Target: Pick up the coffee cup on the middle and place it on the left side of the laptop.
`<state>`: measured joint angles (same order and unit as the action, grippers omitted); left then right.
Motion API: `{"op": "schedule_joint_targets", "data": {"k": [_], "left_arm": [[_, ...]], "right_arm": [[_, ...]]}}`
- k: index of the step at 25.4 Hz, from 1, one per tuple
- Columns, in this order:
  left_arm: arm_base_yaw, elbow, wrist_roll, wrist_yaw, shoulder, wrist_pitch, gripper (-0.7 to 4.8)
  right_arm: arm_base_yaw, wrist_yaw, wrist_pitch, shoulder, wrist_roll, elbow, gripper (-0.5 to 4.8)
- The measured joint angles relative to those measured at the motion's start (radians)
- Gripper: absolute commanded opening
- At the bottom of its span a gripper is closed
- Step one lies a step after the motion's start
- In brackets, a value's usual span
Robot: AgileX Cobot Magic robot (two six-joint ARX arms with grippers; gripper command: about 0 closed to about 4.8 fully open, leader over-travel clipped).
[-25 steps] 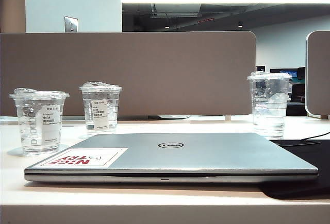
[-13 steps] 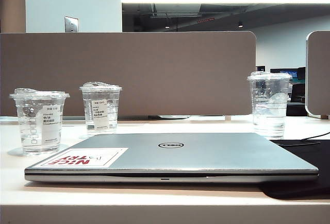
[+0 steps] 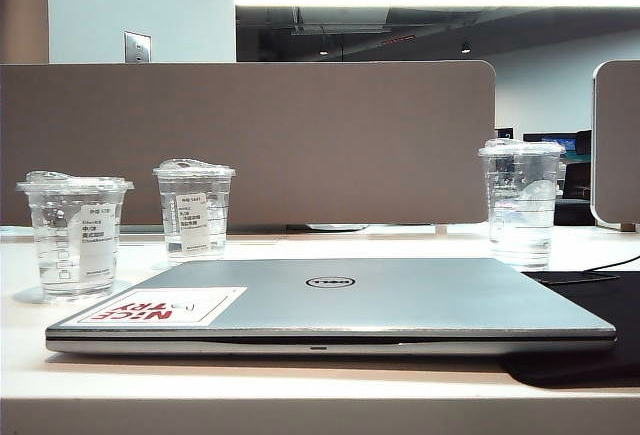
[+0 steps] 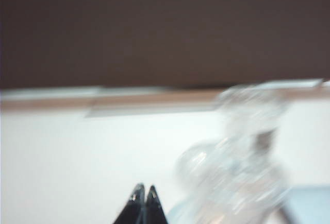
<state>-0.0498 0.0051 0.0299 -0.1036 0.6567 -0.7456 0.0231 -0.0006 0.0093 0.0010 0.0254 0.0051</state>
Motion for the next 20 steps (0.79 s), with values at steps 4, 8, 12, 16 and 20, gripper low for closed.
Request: {"op": "schedule_joint_targets", "data": {"k": [4,8,12,16,20], "left_arm": [[0.0,-0.001,-0.019,0.144,-0.305,0.434,-0.05],[0.0,-0.001,-0.031,0.145,-0.516,0.562,-0.05],[0.0,-0.001,-0.058,0.145,-0.636,0.66,-0.05],[0.0,-0.001,-0.084,0.138,-0.656,0.738,-0.05],[0.0,-0.001,-0.088,0.134,-0.656,0.768,-0.05]], "right_arm": [[0.0,0.0,0.0,0.0,0.0,0.0,-0.05],[0.0,0.0,0.0,0.0,0.0,0.0,-0.05],[0.0,0.0,0.0,0.0,0.0,0.0,-0.05],[0.0,0.0,0.0,0.0,0.0,0.0,-0.05],[0.0,0.0,0.0,0.0,0.0,0.0,-0.05]]}}
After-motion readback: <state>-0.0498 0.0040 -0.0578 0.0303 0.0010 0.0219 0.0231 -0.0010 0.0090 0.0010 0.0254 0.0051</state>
